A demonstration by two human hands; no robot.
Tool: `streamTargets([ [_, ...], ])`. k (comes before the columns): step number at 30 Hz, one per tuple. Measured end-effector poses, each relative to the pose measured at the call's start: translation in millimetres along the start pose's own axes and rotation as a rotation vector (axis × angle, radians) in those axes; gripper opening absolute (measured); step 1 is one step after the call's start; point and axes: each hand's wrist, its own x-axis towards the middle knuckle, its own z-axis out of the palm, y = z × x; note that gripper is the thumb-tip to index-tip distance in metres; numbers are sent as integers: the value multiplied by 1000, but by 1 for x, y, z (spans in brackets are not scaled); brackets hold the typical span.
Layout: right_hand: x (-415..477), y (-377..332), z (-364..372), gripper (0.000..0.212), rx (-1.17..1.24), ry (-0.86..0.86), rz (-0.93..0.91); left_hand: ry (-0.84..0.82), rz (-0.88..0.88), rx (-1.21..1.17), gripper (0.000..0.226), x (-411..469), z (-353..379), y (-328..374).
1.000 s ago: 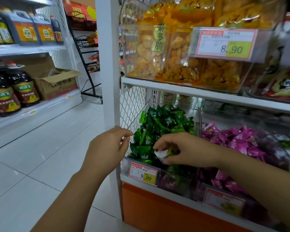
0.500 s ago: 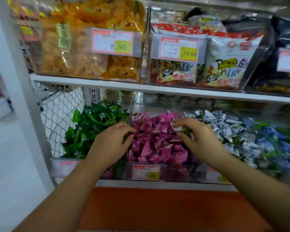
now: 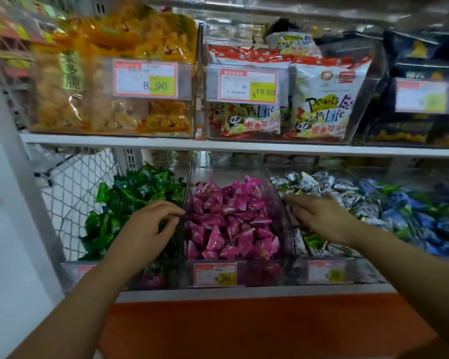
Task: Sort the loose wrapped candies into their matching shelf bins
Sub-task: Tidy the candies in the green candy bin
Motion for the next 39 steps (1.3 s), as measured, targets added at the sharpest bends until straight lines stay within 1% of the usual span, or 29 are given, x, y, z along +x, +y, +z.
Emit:
streamTargets([
  [2, -3, -24, -4, 41, 72, 128, -93, -57, -36, 6, 22, -5, -4, -5],
  [3, -4, -38, -4, 41, 88, 149, -158, -104, -65, -7, 22, -7, -7, -7],
  [6, -2, -85, 7, 42, 85, 68, -363, -243, -176, -134, 17, -7, -20, -6],
  [8, 1, -113, 21, 41, 82, 15, -493, -325, -193, -139, 16, -4, -28, -7],
  [10, 3, -136, 34, 43, 80, -27, -570, -461, -222, -124, 16, -2, -34, -9],
  [12, 5, -149, 47, 44, 30, -71, -621, -598, -243, -56, 19, -2, -37, -12],
  [14, 6, -155, 56, 43, -25, -123, -621, -675, -254, -26, 23, -3, -38, -15],
  [17, 7, -156, 58, 45, -28, -137, -598, -779, -367, -155, 29, -3, -34, -14],
  [19, 8, -154, 58, 49, -76, -147, -594, -830, -439, -183, 32, -1, -29, -13],
  [21, 8, -154, 58, 51, -110, -158, -596, -848, -463, -157, 34, 0, -26, -14],
  [25, 7, -154, 58, 52, -125, -165, -583, -806, -359, 14, 38, -3, -31, -17],
  [28, 8, -153, 60, 52, -124, -165, -574, -728, -338, 1, 38, -6, -32, -24],
  [32, 7, -153, 58, 54, -126, -207, -569, -637, -349, -68, 37, -9, -33, -33],
  [39, 4, -153, 58, 54, -98, -231, -562, -663, -347, -77, 38, -2, -36, -37],
])
